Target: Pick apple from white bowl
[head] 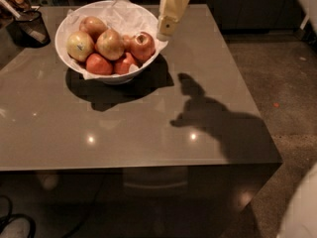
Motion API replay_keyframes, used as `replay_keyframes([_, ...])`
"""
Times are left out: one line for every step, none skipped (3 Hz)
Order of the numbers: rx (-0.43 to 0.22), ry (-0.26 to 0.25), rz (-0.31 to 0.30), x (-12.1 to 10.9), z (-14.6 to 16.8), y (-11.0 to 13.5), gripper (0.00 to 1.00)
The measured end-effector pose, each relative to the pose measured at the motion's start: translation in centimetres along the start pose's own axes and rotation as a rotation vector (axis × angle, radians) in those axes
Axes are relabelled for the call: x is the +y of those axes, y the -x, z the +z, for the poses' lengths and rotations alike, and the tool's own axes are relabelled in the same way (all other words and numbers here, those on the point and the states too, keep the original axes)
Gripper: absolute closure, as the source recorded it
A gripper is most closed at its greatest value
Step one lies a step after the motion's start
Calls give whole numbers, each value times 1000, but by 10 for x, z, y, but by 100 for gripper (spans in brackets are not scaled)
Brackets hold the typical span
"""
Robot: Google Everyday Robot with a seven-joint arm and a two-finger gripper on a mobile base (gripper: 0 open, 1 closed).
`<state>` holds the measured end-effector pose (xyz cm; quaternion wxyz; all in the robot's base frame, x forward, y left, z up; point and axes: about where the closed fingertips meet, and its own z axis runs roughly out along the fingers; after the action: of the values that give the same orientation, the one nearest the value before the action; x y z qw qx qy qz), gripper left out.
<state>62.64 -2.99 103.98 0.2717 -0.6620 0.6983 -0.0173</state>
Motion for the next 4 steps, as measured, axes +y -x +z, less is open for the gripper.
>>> replay_keyframes([-25,-1,-53,-10,20,37,0])
replay_keyframes([-26,-1,-53,-10,20,37,0])
replay_keyframes([-58,23,-16,-10,39,44,0])
replay_keyframes([-71,43,24,-10,60,46,18])
